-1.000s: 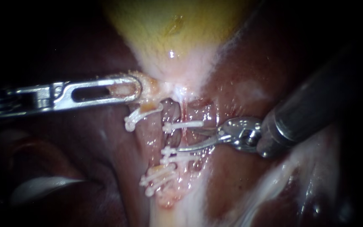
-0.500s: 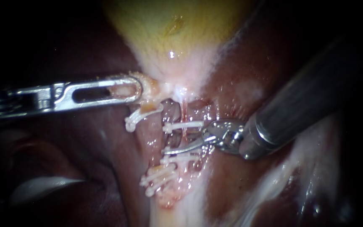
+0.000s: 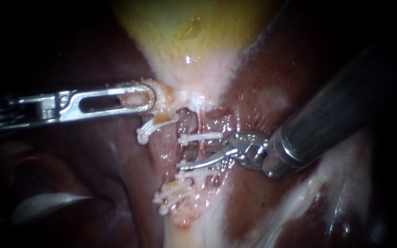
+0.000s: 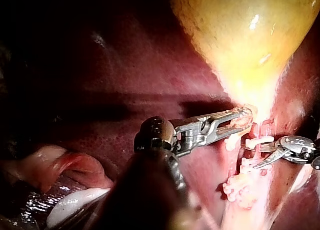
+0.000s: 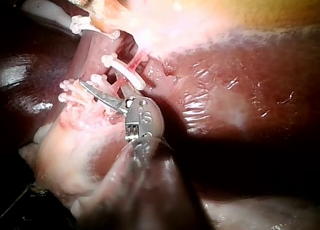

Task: Go to the cutting position right tube

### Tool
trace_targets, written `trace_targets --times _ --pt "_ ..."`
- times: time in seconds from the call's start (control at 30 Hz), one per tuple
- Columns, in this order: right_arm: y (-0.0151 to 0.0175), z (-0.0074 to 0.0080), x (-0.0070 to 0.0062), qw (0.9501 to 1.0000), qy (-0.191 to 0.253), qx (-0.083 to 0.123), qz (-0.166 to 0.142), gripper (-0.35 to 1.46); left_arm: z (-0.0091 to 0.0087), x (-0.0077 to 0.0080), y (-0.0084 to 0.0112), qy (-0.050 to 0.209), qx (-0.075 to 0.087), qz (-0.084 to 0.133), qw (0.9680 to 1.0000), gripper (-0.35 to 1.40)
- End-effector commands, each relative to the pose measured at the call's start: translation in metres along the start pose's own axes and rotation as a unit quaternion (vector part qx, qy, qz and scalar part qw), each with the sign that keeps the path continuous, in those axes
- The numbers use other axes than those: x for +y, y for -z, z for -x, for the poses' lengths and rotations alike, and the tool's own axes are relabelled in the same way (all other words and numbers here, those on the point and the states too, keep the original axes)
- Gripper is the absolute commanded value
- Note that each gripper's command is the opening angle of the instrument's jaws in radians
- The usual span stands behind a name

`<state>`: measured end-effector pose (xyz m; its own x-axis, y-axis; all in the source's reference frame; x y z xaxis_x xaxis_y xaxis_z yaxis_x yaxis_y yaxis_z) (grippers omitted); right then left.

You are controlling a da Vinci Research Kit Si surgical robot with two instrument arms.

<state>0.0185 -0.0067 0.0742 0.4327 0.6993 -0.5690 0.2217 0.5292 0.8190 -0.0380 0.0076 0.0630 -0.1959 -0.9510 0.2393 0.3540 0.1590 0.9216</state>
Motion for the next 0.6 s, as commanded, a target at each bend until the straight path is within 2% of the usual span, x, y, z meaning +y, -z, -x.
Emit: trace_targets --times 0.03,0.37,0.6 --pt "-0.0001 0.0000 -0.0002 1.0000 -0.002 0.000 -0.004 1.40 0.0000 0.0000 0.0000 0.000 0.000 0.000 1.0000 -0.35" --pt "-0.0002 -0.0015 -0.0014 0.9990 0.001 0.027 -0.036 1.40 -0.0001 0.0000 -0.0001 0.000 0.000 0.000 1.0000 -0.35" --pt "-0.0010 -0.0024 -0.0014 0.9984 0.001 0.039 -0.041 1.40 -0.0001 0.0000 -0.0001 0.000 0.000 0.000 1.0000 -0.35"
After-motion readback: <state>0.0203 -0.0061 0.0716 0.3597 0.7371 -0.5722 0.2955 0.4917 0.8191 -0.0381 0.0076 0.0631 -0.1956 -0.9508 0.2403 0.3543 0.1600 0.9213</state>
